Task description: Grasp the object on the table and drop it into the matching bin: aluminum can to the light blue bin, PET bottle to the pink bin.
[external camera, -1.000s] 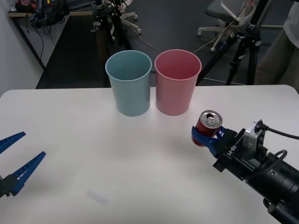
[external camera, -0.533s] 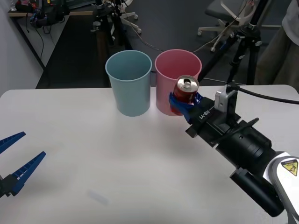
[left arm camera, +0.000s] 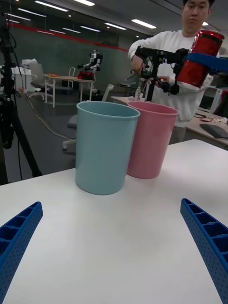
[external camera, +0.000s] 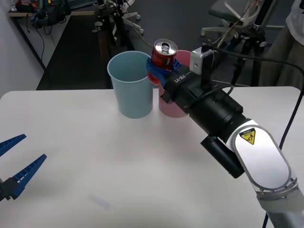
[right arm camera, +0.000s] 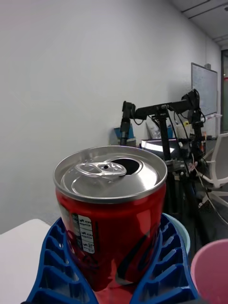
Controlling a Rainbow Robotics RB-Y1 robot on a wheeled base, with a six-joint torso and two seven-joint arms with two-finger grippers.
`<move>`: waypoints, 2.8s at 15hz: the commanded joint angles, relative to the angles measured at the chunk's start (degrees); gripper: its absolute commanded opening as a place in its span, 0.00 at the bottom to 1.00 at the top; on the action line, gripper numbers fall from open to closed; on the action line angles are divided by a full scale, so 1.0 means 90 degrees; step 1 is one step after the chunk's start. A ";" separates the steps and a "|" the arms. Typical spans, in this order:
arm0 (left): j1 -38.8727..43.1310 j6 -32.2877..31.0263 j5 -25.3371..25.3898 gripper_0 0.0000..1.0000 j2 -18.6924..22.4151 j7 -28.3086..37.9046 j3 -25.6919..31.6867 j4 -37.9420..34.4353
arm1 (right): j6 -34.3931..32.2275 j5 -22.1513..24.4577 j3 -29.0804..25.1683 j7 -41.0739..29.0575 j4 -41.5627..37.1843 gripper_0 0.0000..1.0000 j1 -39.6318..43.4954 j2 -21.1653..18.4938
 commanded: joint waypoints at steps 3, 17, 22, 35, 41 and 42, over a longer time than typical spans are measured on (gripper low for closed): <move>0.0000 0.0000 0.0000 1.00 0.0000 0.0000 0.0000 0.0000 | 0.0201 0.0922 -0.0075 -0.0707 0.1120 0.00 -0.1058 0.0491; 0.0000 0.0000 0.0000 1.00 0.0000 0.0000 0.0000 0.0000 | 0.1227 0.1068 -0.0085 -0.0707 0.4967 0.00 -0.3793 0.1136; 0.0000 0.0000 0.0000 1.00 0.0000 0.0000 0.0000 0.0000 | 0.1363 0.1088 -0.0085 -0.0678 0.5690 0.00 -0.4203 0.1184; 0.0000 0.0000 0.0000 1.00 0.0000 0.0000 0.0000 0.0000 | 0.1461 0.1039 0.0023 -0.0668 0.5807 1.00 -0.4242 0.1184; 0.0000 0.0000 0.0000 1.00 0.0000 0.0000 0.0000 0.0000 | 0.1529 0.0990 0.0091 -0.0668 0.5807 1.00 -0.4242 0.1194; 0.0000 0.0000 0.0000 1.00 0.0000 0.0000 0.0000 0.0000 | 0.1539 0.0990 0.0101 -0.0668 0.5807 1.00 -0.4252 0.1184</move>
